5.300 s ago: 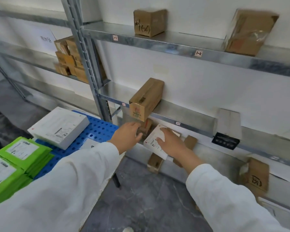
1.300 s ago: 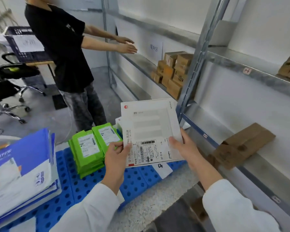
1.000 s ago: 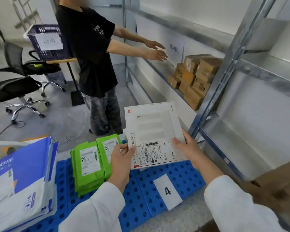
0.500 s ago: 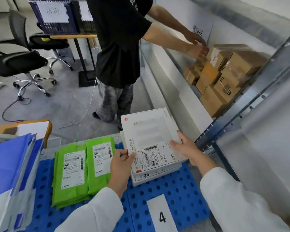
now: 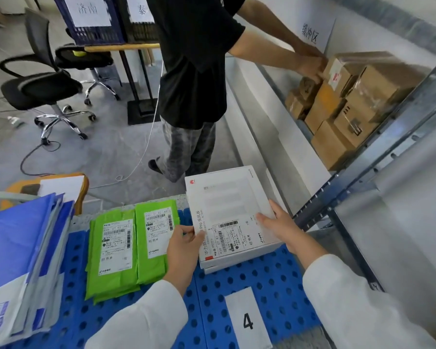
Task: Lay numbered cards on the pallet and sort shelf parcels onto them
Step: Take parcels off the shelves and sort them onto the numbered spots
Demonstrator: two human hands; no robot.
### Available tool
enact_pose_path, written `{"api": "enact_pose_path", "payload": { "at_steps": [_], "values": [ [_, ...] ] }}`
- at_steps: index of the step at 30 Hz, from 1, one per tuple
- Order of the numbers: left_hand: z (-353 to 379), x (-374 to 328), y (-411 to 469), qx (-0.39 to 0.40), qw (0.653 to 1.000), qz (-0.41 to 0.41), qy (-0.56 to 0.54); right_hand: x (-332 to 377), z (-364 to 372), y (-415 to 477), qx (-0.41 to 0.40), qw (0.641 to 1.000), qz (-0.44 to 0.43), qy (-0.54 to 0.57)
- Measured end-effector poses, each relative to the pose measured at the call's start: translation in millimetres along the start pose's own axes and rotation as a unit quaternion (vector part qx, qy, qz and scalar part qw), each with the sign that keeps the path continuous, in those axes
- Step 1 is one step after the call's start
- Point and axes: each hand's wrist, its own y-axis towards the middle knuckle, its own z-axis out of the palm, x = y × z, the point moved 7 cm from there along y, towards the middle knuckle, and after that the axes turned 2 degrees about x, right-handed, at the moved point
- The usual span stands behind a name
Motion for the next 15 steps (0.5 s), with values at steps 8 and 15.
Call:
{"api": "enact_pose_path", "payload": {
  "at_steps": [8, 15],
  "values": [
    [-7, -58, -21, 0.011, 0.980, 0.135, 0.147, 53, -15, -44, -0.122, 0.964, -0.057, -0.228],
    [-24, -141, -76, 0.099, 0.888, 0.332, 0.301, 118, -2, -148, -0.144, 0.914, -0.133, -0.355]
  ]
}}
